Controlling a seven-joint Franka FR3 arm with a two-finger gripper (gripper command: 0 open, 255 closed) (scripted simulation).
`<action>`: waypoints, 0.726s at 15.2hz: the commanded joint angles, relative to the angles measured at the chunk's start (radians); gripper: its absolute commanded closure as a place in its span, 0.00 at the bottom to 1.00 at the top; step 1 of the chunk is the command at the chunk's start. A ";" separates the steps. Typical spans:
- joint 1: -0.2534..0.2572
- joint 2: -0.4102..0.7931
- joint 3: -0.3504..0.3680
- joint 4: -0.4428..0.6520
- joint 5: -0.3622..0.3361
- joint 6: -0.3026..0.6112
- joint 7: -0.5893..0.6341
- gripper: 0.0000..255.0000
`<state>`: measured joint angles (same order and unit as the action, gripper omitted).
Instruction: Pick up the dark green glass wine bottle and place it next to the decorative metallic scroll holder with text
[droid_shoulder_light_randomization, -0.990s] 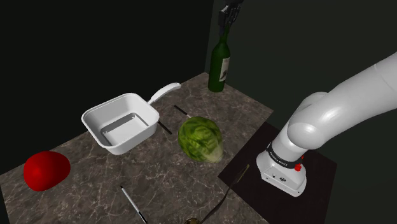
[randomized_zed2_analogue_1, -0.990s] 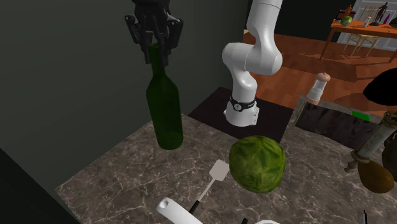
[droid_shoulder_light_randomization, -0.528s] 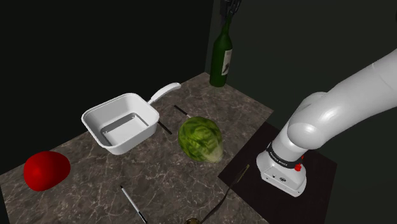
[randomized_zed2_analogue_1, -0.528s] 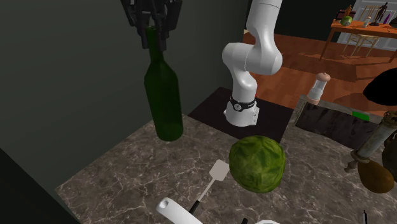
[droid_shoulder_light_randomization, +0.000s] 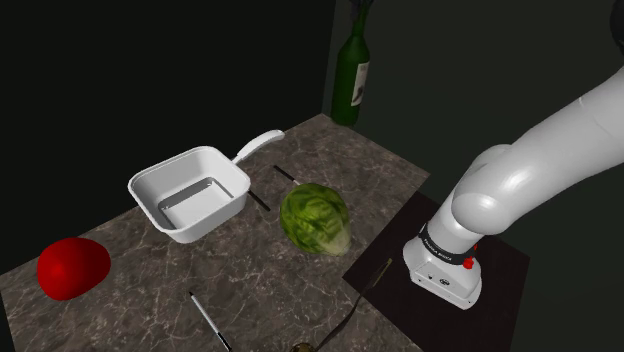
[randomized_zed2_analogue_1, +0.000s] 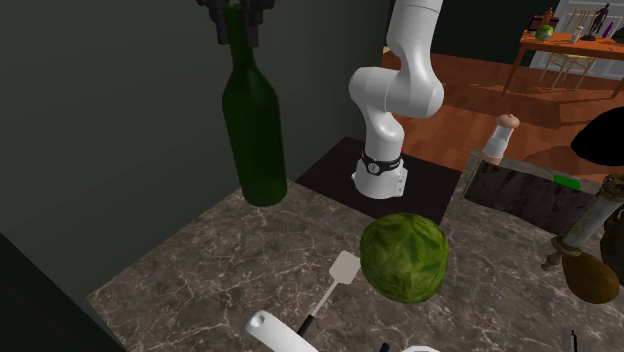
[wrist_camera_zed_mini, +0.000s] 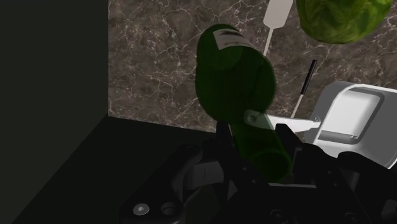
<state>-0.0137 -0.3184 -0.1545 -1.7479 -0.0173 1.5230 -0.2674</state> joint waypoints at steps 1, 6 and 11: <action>0.000 0.011 -0.001 0.039 0.001 -0.029 -0.002 1.00; 0.001 0.046 -0.003 0.147 0.006 -0.101 -0.004 1.00; 0.002 0.090 -0.007 0.266 0.012 -0.177 -0.008 1.00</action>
<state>-0.0115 -0.2388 -0.1604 -1.5109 -0.0064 1.3647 -0.2738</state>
